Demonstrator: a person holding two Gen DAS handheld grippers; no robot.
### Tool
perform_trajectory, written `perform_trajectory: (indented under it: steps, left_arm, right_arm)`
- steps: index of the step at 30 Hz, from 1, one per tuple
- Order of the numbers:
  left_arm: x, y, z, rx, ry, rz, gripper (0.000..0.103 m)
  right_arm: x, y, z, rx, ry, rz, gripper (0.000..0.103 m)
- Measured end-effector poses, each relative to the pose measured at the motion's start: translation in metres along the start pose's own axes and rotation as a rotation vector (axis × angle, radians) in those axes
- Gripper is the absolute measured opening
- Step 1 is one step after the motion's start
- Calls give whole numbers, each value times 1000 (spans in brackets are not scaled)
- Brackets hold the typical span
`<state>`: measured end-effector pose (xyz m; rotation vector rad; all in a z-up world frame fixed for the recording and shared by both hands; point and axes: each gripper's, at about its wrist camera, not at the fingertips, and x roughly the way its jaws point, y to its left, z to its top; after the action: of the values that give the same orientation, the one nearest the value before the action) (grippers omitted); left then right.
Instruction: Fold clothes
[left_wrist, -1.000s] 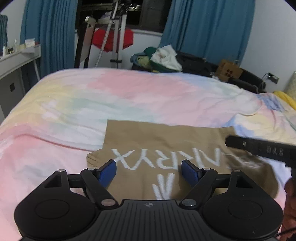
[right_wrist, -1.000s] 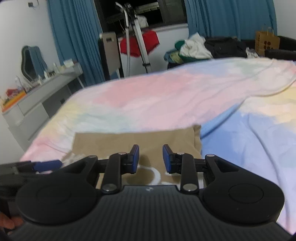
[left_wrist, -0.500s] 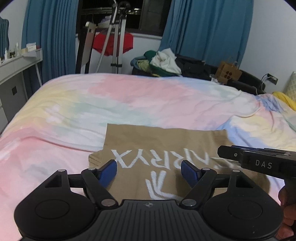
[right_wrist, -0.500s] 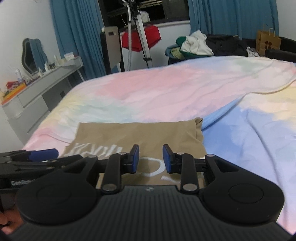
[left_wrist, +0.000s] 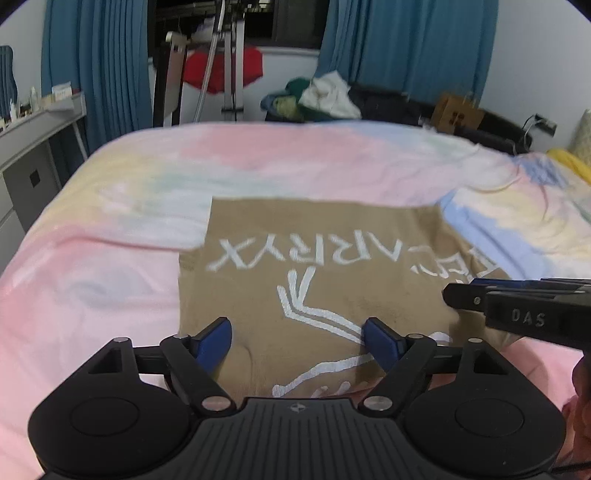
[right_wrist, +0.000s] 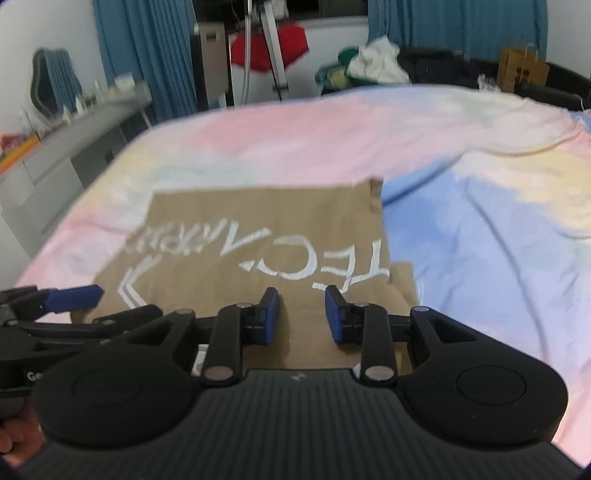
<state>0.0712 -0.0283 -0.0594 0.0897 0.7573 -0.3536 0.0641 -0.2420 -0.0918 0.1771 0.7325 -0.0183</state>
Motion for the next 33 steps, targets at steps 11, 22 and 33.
perform_trajectory:
  steps: [11, 22, 33]
  left_arm:
    - [-26, 14, -1, -252, 119, -225, 81]
    - [37, 77, -38, -867, 215, -408, 81]
    - [40, 91, -36, -929, 104, -429, 50]
  right_arm:
    - [0, -4, -1, 12, 6, 9, 31]
    - [-9, -4, 4, 66, -22, 64, 32]
    - [-28, 14, 6, 23, -93, 101, 32]
